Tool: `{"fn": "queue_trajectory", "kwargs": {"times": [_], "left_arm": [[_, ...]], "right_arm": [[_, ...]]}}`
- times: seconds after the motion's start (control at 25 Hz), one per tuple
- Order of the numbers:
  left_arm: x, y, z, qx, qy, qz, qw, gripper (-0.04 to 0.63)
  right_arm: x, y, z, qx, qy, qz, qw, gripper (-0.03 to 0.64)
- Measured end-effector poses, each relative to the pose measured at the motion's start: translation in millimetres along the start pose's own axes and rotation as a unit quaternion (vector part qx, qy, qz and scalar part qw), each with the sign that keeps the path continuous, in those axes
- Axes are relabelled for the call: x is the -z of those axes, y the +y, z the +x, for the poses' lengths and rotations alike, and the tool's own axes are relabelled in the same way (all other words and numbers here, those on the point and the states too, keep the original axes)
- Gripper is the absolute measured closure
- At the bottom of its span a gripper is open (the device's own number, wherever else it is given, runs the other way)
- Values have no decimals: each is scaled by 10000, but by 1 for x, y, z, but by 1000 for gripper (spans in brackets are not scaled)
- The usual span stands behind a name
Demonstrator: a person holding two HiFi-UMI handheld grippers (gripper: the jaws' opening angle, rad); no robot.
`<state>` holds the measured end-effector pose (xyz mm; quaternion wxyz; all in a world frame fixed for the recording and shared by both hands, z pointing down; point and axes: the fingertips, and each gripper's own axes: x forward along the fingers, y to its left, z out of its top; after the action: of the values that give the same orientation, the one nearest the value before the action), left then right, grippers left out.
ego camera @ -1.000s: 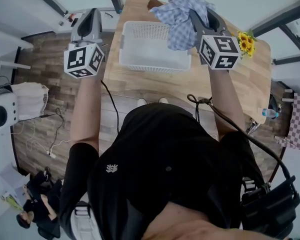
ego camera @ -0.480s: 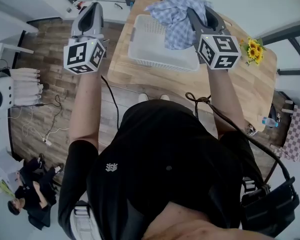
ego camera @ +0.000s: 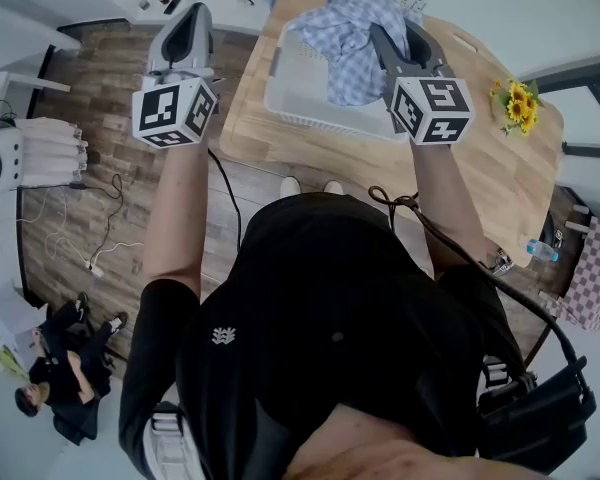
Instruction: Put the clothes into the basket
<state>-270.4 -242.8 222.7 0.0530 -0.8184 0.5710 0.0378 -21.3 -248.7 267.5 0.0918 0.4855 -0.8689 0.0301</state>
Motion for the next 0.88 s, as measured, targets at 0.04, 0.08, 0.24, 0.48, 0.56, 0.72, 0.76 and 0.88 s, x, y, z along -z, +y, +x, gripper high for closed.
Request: {"fn": "queue_trajectory", "kwargs": {"times": [0.04,0.08,0.24,0.48,0.56,0.72,0.76,0.88], "left_arm": [[3,-1,1,12,15,-10,10000,595],[7,-2,2,25,34,-22,10000,595],[20,-7,6,71,137,-97,9998,595],[44,-21,12,203,326,-176,9991,595],[53,-27,13,238,387,-193,9988,595],[70,-37,16,284,504,-240,9980,595],[74,-39,16,296,546,-254,9977,595],[84,-40,15,321,636,-288,9970,595]], "right_arm": [[5,1,2,-10,38,10,10000,522],[11,2,3,-22,69,15,10000,522],[28,5,5,-76,173,42,9998,522],[53,3,9,-68,319,193,9993,522],[63,3,8,-85,364,217,9991,522],[85,1,8,-99,463,294,9984,522],[90,1,8,-91,496,331,9982,522],[101,4,11,-95,559,391,9976,522]]}}
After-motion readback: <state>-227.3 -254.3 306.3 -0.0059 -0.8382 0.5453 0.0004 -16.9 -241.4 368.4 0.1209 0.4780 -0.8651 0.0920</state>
